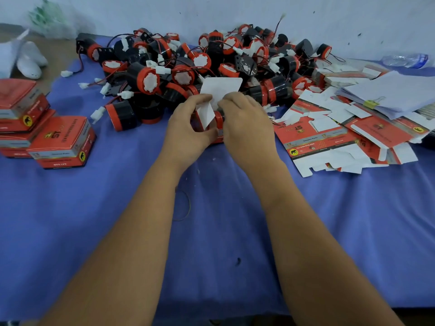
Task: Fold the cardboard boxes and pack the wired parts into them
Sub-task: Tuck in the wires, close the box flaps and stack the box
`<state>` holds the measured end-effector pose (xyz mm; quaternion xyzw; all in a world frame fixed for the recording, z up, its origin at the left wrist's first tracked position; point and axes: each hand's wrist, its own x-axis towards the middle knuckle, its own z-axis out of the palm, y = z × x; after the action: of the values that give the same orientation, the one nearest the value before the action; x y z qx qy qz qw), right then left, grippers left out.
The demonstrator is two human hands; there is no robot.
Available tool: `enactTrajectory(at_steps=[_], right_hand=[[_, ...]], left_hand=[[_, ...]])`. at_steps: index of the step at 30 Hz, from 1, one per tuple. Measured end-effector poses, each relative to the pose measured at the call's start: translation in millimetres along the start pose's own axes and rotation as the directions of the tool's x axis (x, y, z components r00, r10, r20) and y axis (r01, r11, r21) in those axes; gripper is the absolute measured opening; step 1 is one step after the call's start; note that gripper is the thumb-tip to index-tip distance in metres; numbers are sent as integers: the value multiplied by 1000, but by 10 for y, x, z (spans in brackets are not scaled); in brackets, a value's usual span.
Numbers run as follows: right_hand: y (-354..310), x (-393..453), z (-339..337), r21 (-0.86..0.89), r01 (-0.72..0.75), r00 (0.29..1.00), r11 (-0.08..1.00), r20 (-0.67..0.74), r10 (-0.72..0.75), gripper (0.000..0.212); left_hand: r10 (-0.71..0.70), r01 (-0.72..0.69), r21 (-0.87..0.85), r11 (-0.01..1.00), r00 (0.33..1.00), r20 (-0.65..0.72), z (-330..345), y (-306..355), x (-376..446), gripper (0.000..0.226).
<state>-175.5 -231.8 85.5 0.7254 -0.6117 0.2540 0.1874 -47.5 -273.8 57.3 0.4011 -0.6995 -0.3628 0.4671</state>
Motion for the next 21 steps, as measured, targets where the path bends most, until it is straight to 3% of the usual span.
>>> enactTrajectory(at_steps=[2,9,11,21], right_hand=[[-9,15,52,-9,-76,991,997,111,77,27],[-28,160,21,-19,-284,937,959,208,282,14],[-32,210,-7,-26,-308,923,951,236,305,3],[-60,425,-68,-101,-320,888,942,315,335,4]], left_hand=[[11,-11,2,1000,1000,5,10,5,-3,63],[43,-43,9,999,999,27,22,7,-7,68],[56,-57,24,998,998,32,21,5,-12,67],[31,-29,-50,998,999,44,1,-37,-11,60]])
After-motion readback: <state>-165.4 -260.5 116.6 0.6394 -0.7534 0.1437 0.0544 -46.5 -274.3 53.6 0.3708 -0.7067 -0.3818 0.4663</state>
